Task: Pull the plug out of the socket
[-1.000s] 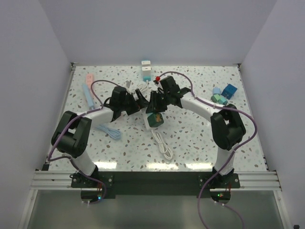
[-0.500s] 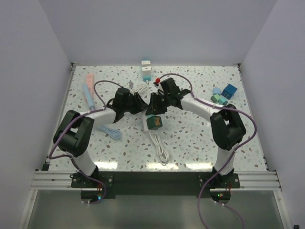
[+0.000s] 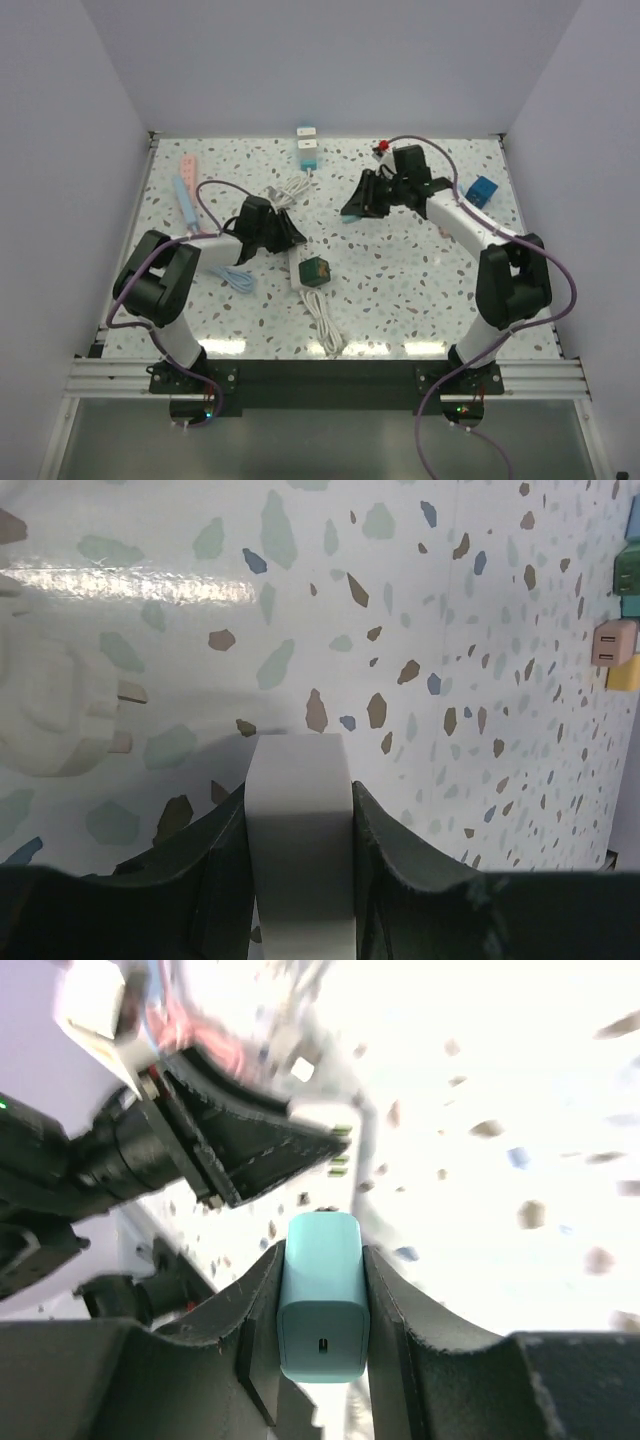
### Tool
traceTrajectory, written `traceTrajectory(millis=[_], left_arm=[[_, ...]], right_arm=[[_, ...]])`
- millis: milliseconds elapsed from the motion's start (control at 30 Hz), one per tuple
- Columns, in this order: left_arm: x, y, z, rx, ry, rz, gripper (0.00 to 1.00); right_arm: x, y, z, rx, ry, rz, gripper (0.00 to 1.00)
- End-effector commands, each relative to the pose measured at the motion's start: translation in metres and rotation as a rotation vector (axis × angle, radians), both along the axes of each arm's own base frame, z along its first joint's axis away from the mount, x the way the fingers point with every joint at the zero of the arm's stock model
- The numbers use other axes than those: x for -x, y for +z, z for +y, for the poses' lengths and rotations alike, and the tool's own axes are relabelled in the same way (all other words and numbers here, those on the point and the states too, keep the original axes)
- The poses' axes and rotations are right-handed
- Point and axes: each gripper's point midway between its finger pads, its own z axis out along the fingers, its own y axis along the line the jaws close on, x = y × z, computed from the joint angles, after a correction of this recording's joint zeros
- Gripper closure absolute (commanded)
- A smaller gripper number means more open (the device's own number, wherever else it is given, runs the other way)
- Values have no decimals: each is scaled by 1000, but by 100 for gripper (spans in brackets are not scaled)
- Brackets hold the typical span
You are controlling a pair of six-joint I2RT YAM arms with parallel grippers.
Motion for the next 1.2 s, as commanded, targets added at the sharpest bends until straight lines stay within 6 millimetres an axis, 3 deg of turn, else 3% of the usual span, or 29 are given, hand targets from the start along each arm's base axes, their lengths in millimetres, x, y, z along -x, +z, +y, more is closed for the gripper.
traceTrajectory(millis=[0,133,167,233,267,367,467,600,767,833,933,1000,1100,1167], left_arm=[[8,-34,27,-165,-20,26,100],[5,-19,18,-114,-32,-2,100],[3,-14,16,-102,-33,-13,100],[0,3,11,-71,-42,-41,100],[1,8,10,-64,-46,-46,100],[0,32,7,-38,-51,-83,100],[0,49,7,-27,-49,-110,100],[2,66,8,-18,-54,-134,100],[7,63,10,-27,-59,-123,100],[7,61,10,-32,-59,-117,100],[7,59,11,-39,-55,-114,100],[7,59,11,-42,-56,-114,100],[5,60,11,-44,-56,-113,100],[3,62,10,-40,-55,-118,100]], right_arm=[[-7,42,-24,-32,15,-108,100],[-24,29,-53,66,-84,-104,100],[-39,18,-76,104,-184,-93,100],[-55,0,-105,157,-331,-51,100],[-69,-12,-136,222,-451,-41,100],[-91,-38,-192,278,-675,27,100],[-111,-62,-227,279,-800,63,100],[-130,-80,-254,244,-859,106,100],[-140,-97,-279,222,-928,154,100],[-138,-104,-285,218,-937,179,93],[-133,-95,-293,230,-955,171,55],[-129,-86,-296,241,-959,161,38],[-125,-58,-294,243,-916,125,26],[-118,-38,-291,240,-895,112,23]])
